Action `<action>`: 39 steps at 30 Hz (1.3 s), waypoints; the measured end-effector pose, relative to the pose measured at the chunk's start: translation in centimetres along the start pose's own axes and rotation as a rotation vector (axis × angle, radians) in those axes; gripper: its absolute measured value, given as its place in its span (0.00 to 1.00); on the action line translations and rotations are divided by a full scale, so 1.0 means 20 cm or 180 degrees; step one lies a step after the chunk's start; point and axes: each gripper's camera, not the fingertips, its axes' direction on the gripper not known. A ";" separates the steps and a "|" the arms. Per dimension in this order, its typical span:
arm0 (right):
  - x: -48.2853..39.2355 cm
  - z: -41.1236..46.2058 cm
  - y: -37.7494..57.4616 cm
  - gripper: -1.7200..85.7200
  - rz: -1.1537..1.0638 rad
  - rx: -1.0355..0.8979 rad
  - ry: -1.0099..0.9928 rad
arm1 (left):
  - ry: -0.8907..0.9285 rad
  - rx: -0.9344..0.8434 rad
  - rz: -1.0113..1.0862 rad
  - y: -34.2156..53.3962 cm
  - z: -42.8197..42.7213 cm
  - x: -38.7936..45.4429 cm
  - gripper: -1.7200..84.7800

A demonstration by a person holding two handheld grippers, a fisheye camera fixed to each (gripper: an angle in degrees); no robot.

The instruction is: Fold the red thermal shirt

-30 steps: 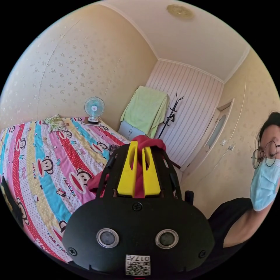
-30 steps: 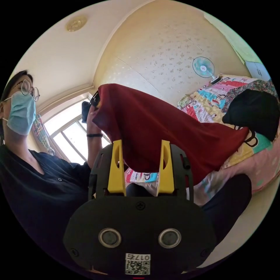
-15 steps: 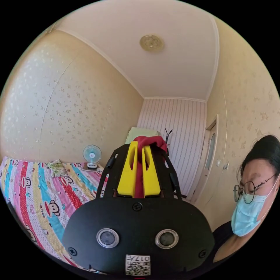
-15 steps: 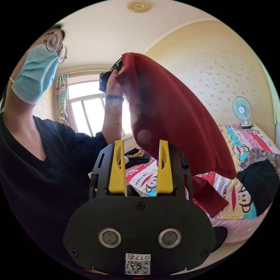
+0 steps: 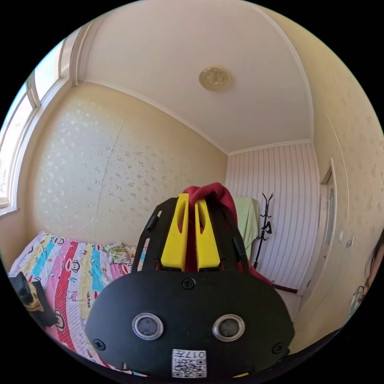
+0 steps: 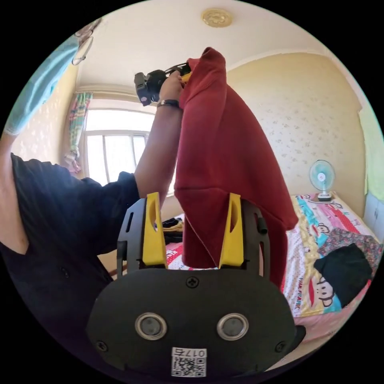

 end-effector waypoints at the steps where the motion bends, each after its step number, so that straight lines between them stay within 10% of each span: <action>1: 0.02 -0.04 -0.01 0.19 -0.0008 0.0061 0.0144 | 0.0023 -0.0011 -0.0012 0.00 -0.02 -0.02 0.01; 26: -0.05 -0.52 -0.93 0.06 -0.0812 0.1304 0.1148 | -0.0608 -0.0273 0.0199 0.31 -1.09 -0.55 0.02; 32: 0.25 -0.01 -0.99 0.06 -0.0650 0.0515 0.1128 | -0.0891 -0.0677 -0.0006 0.45 -0.71 -0.85 0.02; 39: 1.34 1.62 -1.19 0.09 0.0046 -0.1487 0.0572 | -0.1370 -0.1865 -0.0712 0.89 0.55 -1.99 0.05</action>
